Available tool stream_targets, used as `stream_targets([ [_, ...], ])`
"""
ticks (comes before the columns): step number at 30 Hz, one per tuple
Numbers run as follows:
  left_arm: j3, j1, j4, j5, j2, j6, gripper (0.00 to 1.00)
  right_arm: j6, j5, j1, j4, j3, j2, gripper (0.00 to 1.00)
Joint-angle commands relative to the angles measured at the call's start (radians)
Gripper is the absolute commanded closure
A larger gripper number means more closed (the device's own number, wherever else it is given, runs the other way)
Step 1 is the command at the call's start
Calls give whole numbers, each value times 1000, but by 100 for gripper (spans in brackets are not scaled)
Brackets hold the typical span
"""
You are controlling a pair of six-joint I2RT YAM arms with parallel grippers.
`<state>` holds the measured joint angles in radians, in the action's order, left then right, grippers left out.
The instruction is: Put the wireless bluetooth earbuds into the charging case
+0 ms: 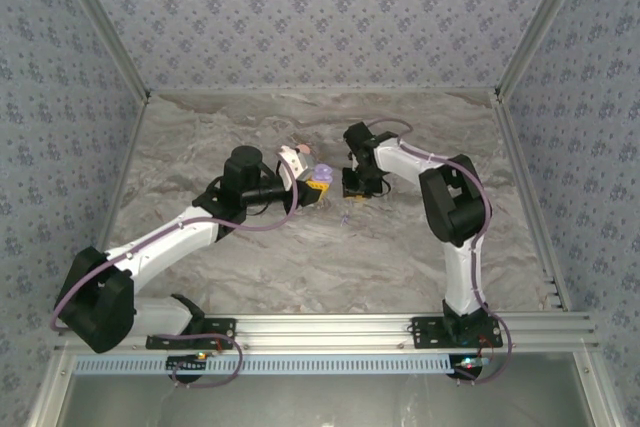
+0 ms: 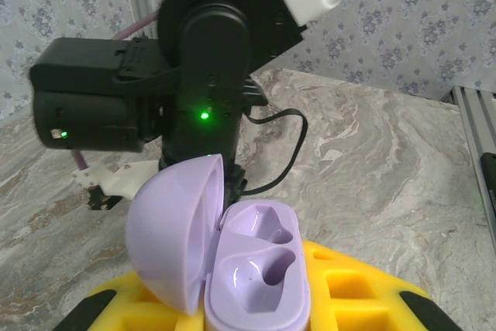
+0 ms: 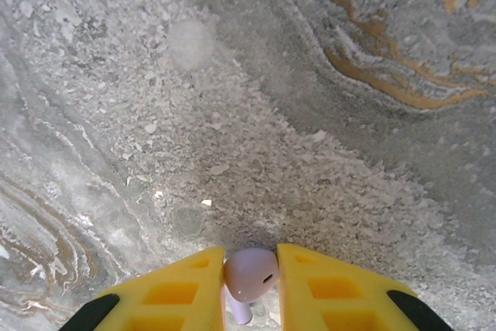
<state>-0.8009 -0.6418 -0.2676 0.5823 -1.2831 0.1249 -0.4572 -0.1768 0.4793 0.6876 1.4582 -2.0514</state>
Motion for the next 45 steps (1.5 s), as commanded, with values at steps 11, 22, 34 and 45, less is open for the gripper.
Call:
stream_targets([
  [11, 80, -4, -287, -190, -107, -234, 95, -9, -69, -63, -278, -225, 190, 78],
  [22, 140, -5, -407, -276, -161, -331, 94, -3, -98, -76, -382, -324, 328, 78],
  [34, 146, -18, -464, -309, -198, -370, 93, 21, -118, -75, -424, -342, 477, 78],
  [45, 150, -39, -565, -288, -234, -386, 93, 63, -141, -56, -394, -288, 593, 78],
])
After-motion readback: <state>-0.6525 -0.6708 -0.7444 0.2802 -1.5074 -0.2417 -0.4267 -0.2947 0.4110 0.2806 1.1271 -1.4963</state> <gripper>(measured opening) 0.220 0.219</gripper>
